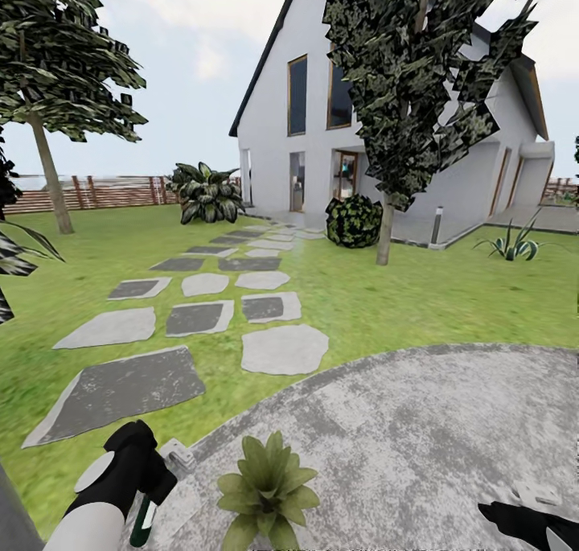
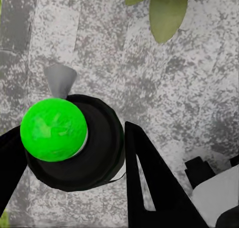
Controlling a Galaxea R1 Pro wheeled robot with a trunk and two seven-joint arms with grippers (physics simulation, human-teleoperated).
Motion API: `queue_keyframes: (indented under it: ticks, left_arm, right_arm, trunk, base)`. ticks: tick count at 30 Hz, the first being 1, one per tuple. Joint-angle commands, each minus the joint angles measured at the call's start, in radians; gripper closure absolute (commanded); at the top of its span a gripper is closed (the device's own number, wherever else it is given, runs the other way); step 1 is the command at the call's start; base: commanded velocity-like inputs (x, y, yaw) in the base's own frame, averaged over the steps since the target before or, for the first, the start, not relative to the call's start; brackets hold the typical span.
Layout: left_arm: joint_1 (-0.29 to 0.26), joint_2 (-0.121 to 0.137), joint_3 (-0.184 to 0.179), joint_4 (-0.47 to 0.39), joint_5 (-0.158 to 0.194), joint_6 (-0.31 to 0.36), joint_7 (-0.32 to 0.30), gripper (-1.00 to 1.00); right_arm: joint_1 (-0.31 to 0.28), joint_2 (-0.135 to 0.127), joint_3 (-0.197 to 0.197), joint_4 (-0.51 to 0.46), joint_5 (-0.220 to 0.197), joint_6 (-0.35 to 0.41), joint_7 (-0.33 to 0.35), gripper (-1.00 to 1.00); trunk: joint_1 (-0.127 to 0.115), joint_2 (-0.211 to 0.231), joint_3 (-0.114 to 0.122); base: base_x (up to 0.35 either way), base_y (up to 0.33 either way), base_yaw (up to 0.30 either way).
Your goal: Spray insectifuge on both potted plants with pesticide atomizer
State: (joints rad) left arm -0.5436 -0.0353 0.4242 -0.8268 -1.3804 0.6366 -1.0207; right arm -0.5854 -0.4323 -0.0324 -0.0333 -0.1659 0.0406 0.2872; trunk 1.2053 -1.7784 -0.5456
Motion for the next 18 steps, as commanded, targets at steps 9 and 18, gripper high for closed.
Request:
queue_keyframes:
  ticks: [9, 18]
  left_arm:
    - [-0.001, -0.01, -0.009, 0.037, -0.009, 0.005, 0.047, 1.0]
    - [-0.001, -0.006, -0.168, 0.084, -0.011, -0.096, 0.049, 1.0]
  right_arm:
    - [-0.001, 0.0, -0.003, 0.0, -0.007, 0.004, 0.004, -1.0]
    - [-0.001, 0.0, -0.003, -0.001, -0.007, 0.004, 0.007, -1.0]
  trunk:
    - [0.0, -0.001, -0.008]
    - [0.0, -0.001, -0.008]
  base:
    - [0.0, 0.0, -0.047]
    - [0.0, 0.0, 0.0]
